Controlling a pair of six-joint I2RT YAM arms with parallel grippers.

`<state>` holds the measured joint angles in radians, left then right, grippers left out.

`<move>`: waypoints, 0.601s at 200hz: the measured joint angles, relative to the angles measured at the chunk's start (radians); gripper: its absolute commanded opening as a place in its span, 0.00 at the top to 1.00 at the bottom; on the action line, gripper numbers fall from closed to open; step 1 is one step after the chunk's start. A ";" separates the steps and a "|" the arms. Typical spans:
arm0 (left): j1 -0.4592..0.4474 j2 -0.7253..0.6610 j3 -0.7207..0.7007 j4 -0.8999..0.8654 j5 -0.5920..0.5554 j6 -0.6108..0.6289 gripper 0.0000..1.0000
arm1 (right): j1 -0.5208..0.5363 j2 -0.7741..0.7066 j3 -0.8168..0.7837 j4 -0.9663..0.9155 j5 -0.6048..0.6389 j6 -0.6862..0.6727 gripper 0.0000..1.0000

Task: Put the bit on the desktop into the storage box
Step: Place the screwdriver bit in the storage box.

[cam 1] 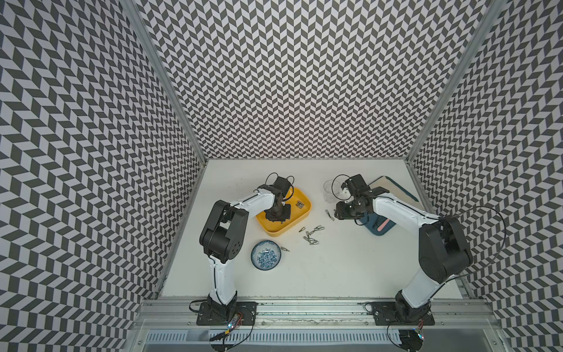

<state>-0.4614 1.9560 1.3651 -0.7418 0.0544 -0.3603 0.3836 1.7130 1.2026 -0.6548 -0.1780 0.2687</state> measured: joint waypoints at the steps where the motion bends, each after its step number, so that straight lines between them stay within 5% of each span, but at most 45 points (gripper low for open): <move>1: 0.000 0.000 0.000 0.000 0.000 0.000 0.79 | 0.000 0.002 0.000 0.003 0.000 0.000 0.51; 35: -0.010 0.000 0.008 0.000 -0.008 -0.009 0.71 | -0.001 0.041 0.006 0.041 0.022 -0.021 0.52; 120: -0.010 -0.034 0.008 -0.002 -0.026 -0.019 0.70 | -0.001 0.087 0.023 0.125 0.090 -0.098 0.58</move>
<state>-0.4717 1.9224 1.3727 -0.7441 0.0288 -0.3790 0.3828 1.8000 1.2259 -0.5297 -0.0875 0.1707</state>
